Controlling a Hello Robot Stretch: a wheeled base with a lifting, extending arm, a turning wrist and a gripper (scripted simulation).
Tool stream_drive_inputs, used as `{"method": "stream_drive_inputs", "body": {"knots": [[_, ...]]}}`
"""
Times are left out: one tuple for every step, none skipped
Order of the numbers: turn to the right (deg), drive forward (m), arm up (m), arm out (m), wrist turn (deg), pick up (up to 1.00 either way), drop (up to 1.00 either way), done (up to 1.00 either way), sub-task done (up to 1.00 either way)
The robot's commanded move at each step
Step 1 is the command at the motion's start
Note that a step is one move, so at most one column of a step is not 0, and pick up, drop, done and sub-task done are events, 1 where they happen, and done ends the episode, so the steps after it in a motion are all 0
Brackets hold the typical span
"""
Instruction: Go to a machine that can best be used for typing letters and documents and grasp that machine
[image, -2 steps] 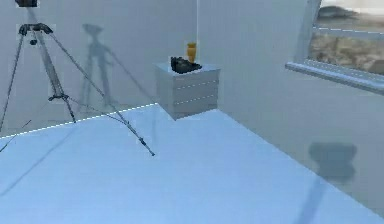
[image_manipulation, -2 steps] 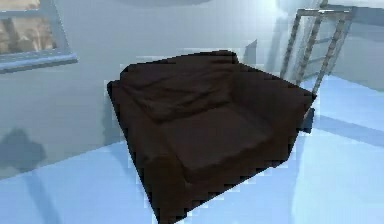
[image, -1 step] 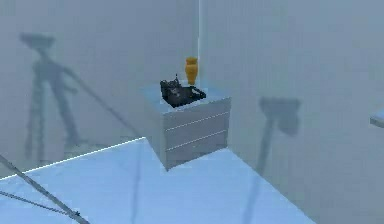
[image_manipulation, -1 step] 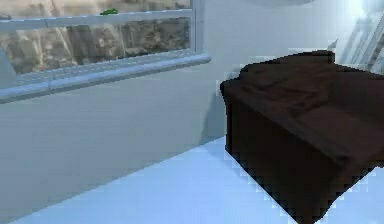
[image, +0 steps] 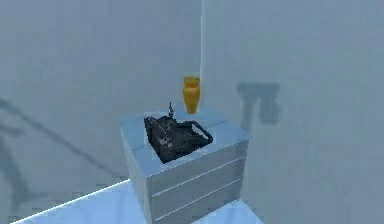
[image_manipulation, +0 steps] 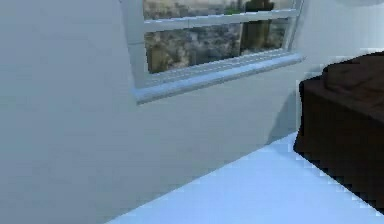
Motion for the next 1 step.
{"method": "stream_drive_inputs", "body": {"knots": [[-45.0,0.00,0.00,0.00,0.0,0.00,0.00,0.00,0.00]]}}
